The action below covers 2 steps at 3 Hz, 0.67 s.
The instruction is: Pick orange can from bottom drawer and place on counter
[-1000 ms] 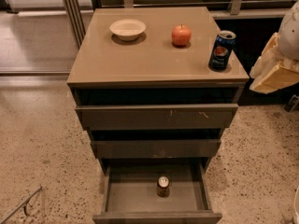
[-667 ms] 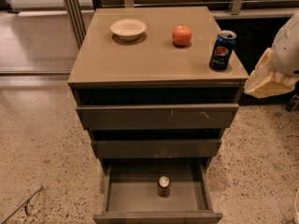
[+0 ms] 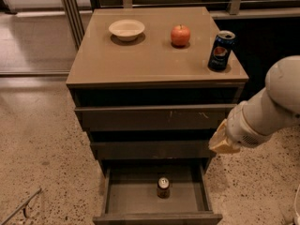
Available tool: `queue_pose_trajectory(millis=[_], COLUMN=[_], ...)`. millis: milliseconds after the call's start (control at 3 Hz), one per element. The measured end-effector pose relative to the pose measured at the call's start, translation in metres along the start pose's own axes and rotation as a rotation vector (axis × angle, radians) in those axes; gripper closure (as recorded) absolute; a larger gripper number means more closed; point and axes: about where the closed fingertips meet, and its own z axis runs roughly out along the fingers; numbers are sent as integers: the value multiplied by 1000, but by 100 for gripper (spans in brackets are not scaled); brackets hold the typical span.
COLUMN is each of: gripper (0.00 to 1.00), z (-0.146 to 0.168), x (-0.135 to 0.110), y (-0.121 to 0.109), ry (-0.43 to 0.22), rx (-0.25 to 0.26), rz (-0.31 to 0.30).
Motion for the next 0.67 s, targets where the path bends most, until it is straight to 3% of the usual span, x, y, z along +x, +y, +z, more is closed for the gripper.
queue_pose_trajectory(millis=[333,667], gripper=[100,100], z=[122,223], x=[24,42], y=[14,11], ry=[8,6], rx=[-101,-126], rz=[54,104])
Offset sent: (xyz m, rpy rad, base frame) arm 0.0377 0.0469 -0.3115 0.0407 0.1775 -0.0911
